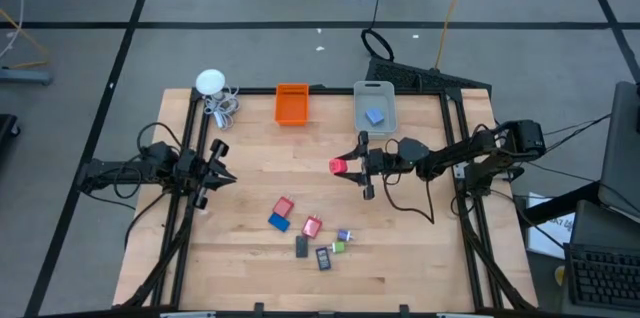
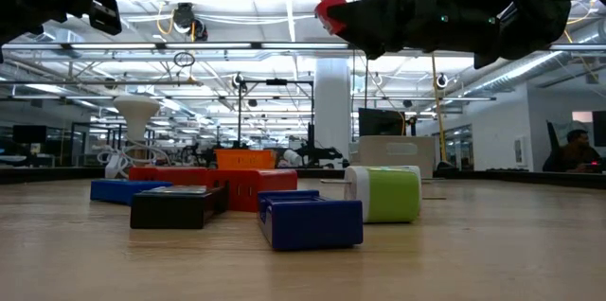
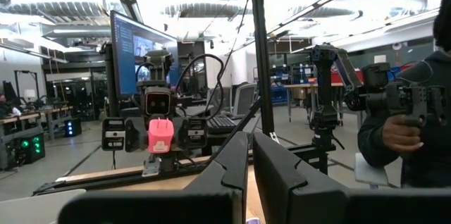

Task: Pick & Place Office items
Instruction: Put the pink charger adapter into the gray bin

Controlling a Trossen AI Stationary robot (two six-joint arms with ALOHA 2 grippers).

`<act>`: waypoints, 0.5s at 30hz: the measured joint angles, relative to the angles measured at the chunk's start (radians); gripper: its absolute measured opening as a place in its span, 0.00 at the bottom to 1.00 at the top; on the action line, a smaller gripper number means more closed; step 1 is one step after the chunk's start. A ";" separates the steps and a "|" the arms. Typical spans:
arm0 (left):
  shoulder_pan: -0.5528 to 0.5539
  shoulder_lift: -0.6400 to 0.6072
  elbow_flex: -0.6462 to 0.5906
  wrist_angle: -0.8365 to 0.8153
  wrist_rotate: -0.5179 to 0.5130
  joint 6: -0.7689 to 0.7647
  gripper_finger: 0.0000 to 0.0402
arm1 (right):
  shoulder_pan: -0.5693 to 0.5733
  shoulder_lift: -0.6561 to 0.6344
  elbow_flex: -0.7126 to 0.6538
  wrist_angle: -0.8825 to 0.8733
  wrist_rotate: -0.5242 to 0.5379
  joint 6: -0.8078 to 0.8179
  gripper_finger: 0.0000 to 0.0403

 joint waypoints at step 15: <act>0.000 0.000 0.000 0.000 0.000 0.000 0.06 | -0.007 0.000 0.000 0.004 0.001 -0.011 0.41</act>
